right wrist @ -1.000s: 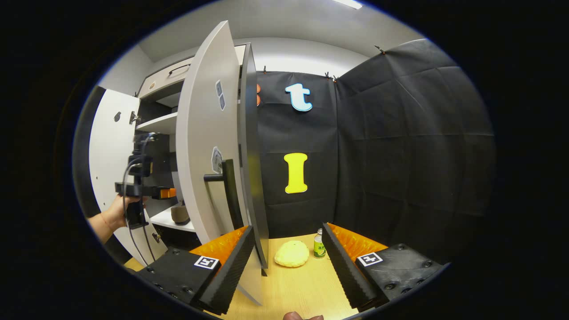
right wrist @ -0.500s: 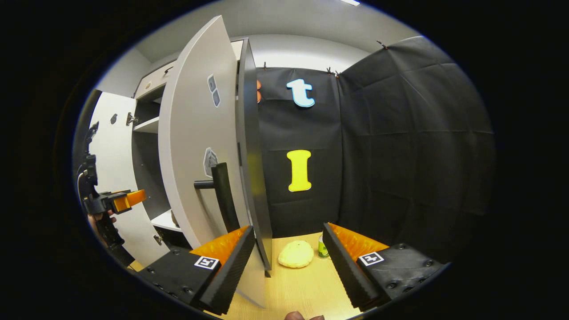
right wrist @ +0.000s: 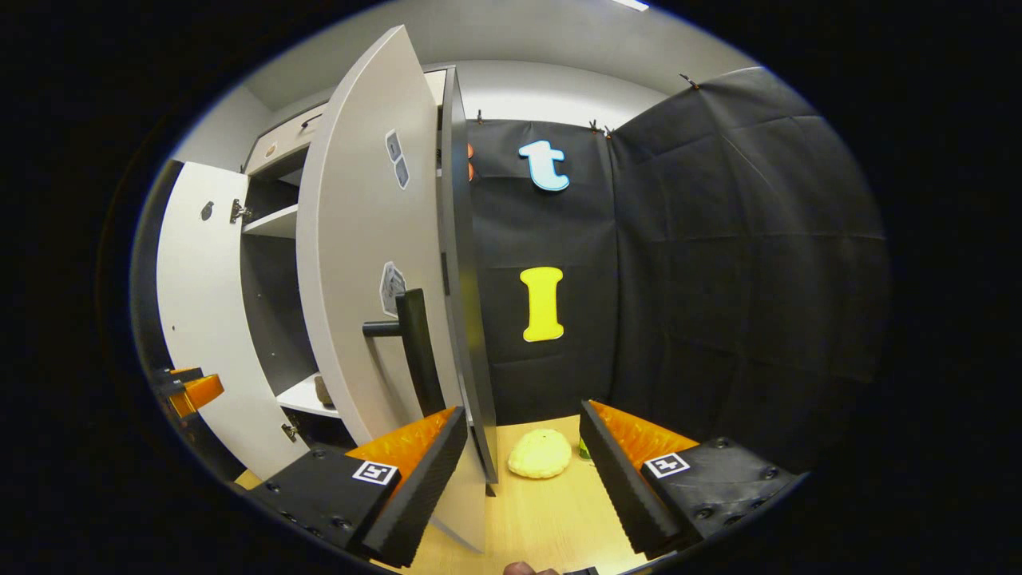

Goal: Grab one shoe with the right hand and put it into the shoe cabinet, grab the other shoe with the left hand and put it into the shoe cabinet; then close the right door with the right hand and the left door with the left hand.

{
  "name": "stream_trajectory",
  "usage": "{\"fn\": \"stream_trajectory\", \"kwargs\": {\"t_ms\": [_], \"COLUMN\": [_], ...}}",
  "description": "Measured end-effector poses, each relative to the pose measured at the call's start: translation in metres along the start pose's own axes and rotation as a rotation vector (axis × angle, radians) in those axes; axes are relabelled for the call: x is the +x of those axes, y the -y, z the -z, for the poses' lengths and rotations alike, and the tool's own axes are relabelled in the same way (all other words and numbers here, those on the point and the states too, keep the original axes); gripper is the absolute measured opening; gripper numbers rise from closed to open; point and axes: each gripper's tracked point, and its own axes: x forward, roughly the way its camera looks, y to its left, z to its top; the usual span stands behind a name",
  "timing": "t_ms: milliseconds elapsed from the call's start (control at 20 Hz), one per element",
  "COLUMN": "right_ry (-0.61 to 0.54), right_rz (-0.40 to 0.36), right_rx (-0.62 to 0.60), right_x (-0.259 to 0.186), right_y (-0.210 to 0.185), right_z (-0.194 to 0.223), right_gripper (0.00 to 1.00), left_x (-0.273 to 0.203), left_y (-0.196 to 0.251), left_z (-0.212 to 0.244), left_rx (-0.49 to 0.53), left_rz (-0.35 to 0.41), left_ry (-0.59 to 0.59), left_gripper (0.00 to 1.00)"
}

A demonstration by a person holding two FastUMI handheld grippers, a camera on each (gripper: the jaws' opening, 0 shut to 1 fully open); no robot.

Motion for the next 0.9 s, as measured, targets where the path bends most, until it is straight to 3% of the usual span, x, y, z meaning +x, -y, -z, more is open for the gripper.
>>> {"fn": "stream_trajectory", "kwargs": {"t_ms": [250, 900], "right_ry": [0.000, -0.003], "right_rz": [-0.014, -0.135], "right_rx": [-0.011, -0.043], "right_x": [-0.005, 0.008], "right_y": [-0.029, -0.153], "right_z": [0.005, 0.023], "right_gripper": [0.96, 0.97], "left_x": [-0.021, -0.051], "left_y": [-0.012, -0.045], "left_z": [0.001, 0.011], "left_rx": [-0.017, 0.002], "left_rz": [0.023, 0.043], "left_ry": [-0.010, -0.048], "left_gripper": [0.96, 0.97]}}
